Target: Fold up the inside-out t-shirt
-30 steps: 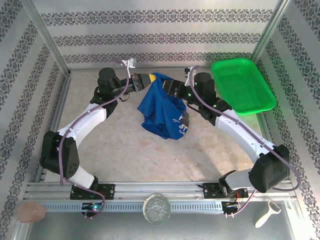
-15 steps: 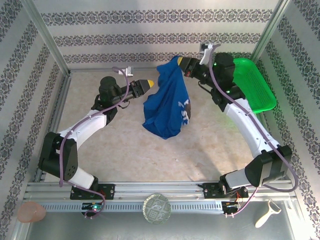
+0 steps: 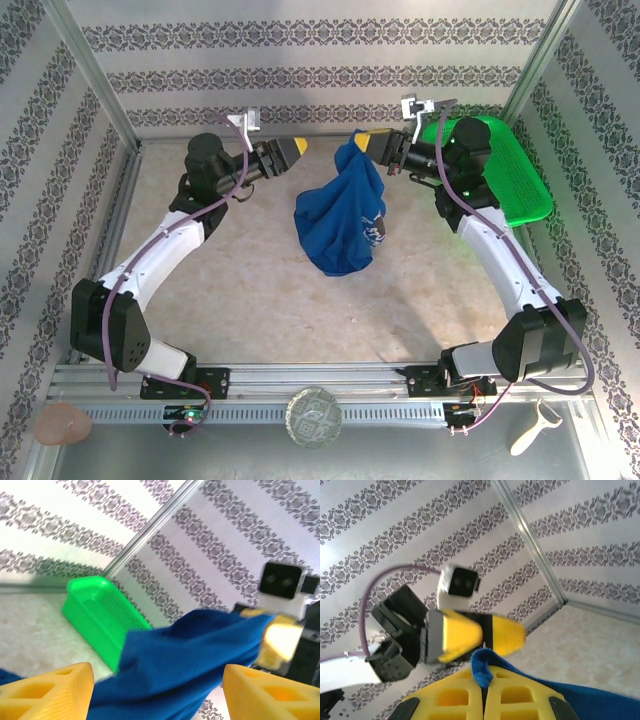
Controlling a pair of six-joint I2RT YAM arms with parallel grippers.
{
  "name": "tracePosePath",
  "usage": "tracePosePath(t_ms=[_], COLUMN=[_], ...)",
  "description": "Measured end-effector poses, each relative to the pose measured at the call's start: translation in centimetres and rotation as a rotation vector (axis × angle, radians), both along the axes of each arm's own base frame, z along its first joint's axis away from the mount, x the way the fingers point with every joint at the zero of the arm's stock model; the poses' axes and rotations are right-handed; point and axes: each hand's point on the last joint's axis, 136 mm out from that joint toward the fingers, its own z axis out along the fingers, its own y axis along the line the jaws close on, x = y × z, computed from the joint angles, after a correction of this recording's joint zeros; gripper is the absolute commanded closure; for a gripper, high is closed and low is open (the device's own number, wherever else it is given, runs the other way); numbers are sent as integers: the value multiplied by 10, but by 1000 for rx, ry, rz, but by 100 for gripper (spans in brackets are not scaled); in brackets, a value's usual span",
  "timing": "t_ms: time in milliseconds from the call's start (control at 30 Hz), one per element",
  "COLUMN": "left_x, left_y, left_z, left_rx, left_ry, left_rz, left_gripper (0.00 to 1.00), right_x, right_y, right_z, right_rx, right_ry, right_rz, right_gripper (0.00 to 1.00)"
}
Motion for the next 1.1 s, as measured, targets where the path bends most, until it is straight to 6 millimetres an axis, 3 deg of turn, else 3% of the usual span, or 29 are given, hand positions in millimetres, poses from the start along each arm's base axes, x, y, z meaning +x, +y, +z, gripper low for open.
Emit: tracePosePath(t_ms=[133, 367, 567, 667, 900, 1100], left_x=[-2, -11, 5, 16, 36, 34], left_y=[-14, -37, -38, -35, -25, -45], left_z=[-5, -86, -112, -116, -96, -84], left_rx=[-14, -69, -87, -81, -82, -67], left_ry=[57, 372, 475, 482, 413, 378], left_rz=[-4, 44, 100, 115, 55, -111], left_gripper=[31, 29, 27, 27, 27, 29], right_x=[2, 2, -5, -6, -9, -11], right_y=[0, 12, 22, 23, 24, 24], right_z=[-19, -45, -46, -47, -47, -47], right_rx=[-2, -11, -13, -14, -17, -19], right_ry=[47, 100, 100, 97, 94, 96], right_rz=[-3, 3, 33, 40, 56, 65], right_gripper=[100, 100, 100, 100, 100, 100])
